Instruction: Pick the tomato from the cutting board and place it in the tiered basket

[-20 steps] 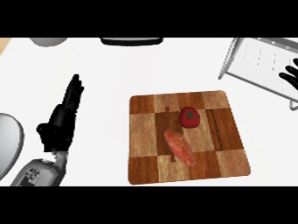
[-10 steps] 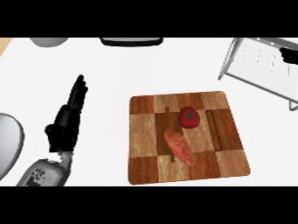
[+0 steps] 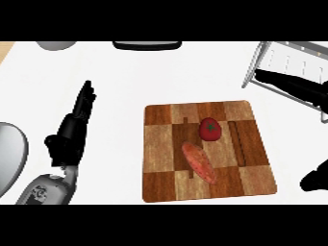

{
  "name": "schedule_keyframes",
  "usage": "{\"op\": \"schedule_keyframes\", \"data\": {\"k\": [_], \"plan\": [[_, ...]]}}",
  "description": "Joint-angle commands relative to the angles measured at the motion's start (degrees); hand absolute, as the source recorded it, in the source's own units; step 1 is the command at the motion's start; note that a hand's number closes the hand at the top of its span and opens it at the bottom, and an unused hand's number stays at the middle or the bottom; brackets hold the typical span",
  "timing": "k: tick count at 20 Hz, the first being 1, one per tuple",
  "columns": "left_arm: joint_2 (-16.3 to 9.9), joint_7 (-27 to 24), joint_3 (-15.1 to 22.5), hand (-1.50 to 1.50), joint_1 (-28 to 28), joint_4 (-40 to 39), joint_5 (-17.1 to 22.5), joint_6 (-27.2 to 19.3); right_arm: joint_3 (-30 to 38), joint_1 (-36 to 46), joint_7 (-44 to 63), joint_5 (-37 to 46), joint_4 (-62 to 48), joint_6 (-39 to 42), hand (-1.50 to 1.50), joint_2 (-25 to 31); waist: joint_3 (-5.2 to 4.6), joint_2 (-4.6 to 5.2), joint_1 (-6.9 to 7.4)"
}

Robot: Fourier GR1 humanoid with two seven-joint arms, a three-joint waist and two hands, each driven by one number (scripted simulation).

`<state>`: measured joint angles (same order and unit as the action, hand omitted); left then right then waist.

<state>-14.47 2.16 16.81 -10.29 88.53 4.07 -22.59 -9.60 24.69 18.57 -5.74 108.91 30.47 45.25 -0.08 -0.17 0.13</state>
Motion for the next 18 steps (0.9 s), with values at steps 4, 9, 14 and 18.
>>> {"op": "schedule_keyframes", "data": {"k": [4, 9, 14, 18], "plan": [[4.13, -1.42, 0.06, 0.0, -1.19, -3.48, -2.89, 0.08, -5.56, 4.04, 10.12, 5.7, 3.27, 2.69, -1.5, -6.89, 0.05, 0.16, -0.02], [1.54, 0.04, -2.74, 0.0, 0.6, -0.99, -1.52, 3.46, -8.66, 3.45, 18.41, 6.87, 4.88, 5.58, -1.5, -9.87, 0.05, 0.1, 0.12], [3.65, -3.97, -3.34, 0.0, 2.15, -2.64, -3.7, 3.46, -5.06, 1.04, 21.02, 6.44, 6.24, 10.93, -1.5, -10.04, 0.06, 0.11, -0.13], [3.72, 0.6, -3.13, 0.0, 2.79, 1.49, -5.12, 3.68, -5.62, 0.11, 15.76, 15.53, 2.42, 11.74, -1.5, -12.34, 0.1, 0.16, 0.18]]}}
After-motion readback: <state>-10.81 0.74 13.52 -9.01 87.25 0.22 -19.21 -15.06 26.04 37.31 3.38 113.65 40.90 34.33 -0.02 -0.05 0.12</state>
